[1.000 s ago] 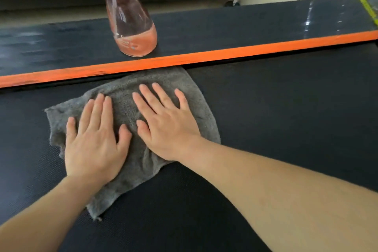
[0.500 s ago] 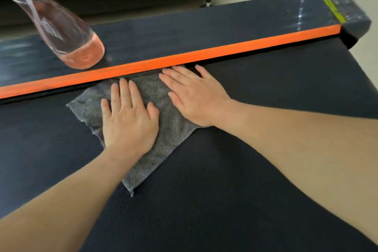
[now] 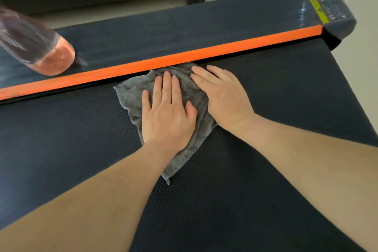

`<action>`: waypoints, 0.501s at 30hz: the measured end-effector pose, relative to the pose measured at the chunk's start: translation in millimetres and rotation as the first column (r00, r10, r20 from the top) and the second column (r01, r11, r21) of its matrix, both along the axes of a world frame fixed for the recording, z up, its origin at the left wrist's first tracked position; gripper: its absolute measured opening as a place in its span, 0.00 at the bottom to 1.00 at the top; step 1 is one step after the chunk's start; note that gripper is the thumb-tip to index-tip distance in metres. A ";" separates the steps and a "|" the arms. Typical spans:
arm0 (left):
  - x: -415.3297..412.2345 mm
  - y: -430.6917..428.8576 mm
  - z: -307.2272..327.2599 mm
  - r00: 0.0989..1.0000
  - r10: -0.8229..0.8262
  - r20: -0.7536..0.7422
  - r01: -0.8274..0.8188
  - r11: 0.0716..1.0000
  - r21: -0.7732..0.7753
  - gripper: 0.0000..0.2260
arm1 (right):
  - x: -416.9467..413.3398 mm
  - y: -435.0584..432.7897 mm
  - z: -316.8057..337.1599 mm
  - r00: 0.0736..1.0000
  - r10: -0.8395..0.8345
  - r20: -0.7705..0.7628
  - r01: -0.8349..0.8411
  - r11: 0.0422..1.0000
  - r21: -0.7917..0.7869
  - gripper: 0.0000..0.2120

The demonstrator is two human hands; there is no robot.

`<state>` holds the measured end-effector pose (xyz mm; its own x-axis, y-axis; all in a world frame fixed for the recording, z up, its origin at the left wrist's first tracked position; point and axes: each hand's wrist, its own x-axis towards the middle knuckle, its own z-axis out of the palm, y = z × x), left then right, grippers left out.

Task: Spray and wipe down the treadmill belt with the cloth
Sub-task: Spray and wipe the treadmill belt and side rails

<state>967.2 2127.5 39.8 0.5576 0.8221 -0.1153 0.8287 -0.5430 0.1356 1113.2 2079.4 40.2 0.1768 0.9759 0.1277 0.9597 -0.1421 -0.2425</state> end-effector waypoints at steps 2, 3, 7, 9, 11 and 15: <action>-0.3 -0.3 0.0 1.000 -0.003 -0.008 0.003 1.000 -0.012 0.32 | -0.9 -0.8 -0.7 1.000 -0.011 -0.019 0.011 1.000 -0.003 0.26; -1.0 1.1 -1.0 1.000 -0.006 -0.007 0.006 1.000 -0.009 0.32 | -0.2 -0.1 -1.1 1.000 -0.010 -0.022 0.010 1.000 -0.007 0.27; -1.0 1.0 -0.4 1.000 -0.007 -0.004 0.007 1.000 -0.009 0.32 | 3.4 -0.2 -4.9 1.000 -0.010 0.008 0.010 1.000 -0.021 0.27; -1.4 0.7 0.7 1.000 -0.009 -0.002 0.009 1.000 -0.011 0.32 | 3.8 1.0 -6.0 1.000 -0.006 0.007 0.006 0.999 -0.032 0.27; -0.8 2.1 -0.3 1.000 -0.013 0.014 0.013 1.000 -0.007 0.32 | 4.7 -0.5 -6.2 1.000 -0.011 -0.007 0.011 1.000 -0.024 0.26; -1.9 1.5 -1.3 1.000 0.001 0.005 -0.001 1.000 0.006 0.31 | 5.3 1.5 -7.0 1.000 -0.003 0.010 0.003 1.000 0.018 0.24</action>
